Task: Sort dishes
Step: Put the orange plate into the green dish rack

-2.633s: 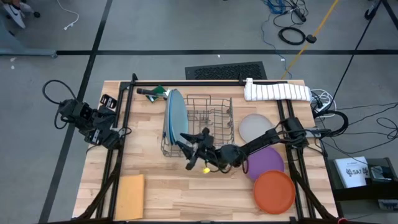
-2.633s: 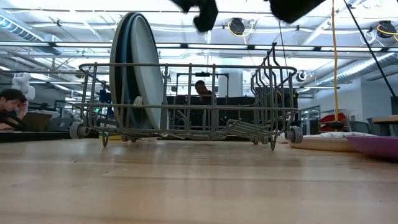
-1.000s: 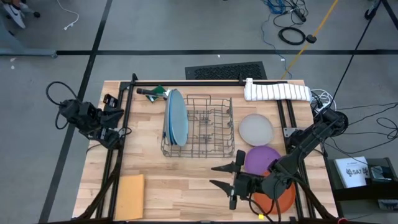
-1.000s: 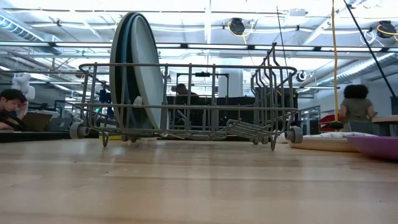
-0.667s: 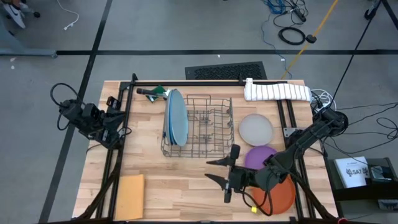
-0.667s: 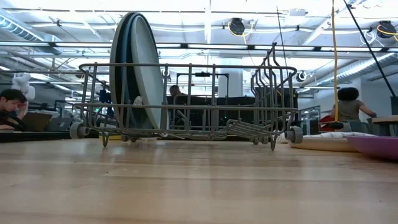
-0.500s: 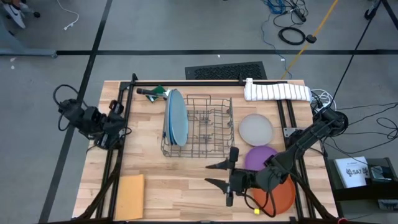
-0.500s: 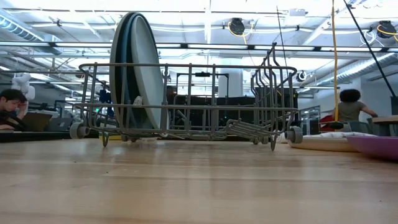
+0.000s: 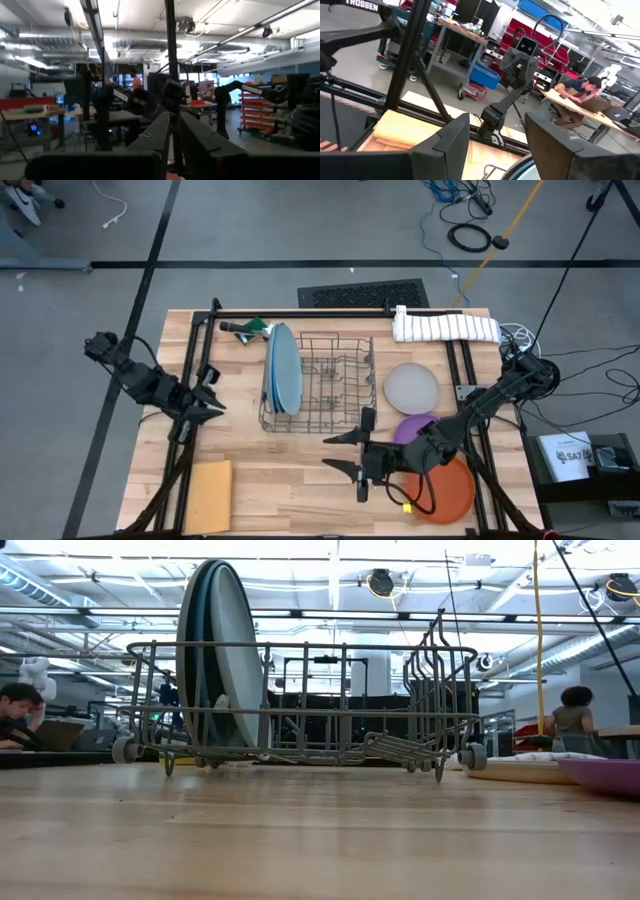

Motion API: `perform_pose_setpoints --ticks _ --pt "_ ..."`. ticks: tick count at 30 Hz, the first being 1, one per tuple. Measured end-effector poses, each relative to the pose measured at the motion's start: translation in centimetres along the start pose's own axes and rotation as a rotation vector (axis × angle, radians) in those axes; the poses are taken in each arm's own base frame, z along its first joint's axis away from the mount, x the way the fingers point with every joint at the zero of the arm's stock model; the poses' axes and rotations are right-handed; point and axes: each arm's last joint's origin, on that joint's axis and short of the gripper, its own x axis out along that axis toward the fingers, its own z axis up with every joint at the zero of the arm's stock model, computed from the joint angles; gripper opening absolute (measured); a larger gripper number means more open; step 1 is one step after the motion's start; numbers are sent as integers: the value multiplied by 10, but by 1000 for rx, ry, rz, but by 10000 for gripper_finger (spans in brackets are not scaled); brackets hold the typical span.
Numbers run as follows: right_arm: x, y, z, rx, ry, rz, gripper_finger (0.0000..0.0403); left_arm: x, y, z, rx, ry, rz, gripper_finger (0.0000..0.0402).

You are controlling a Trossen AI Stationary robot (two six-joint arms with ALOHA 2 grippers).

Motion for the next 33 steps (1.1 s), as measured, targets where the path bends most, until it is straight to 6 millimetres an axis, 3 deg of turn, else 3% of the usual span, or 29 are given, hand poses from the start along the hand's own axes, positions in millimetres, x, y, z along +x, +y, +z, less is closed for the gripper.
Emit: perform_pose_setpoints --ticks 9,15,20,27,33 --pt "0 0 -1 -15 11 -3 184 3 1 6 -9 -67 42 45" --pt "-11 5 6 -2 15 -37 184 4 1 8 -26 -94 45 45" --pt "-42 12 26 17 35 -152 184 16 -2 10 -43 -72 40 45" --pt "-96 40 37 -4 178 -416 184 52 -9 16 -36 -28 31 45" --pt "-139 67 42 185 127 -375 184 73 -20 16 -33 21 -4 45"
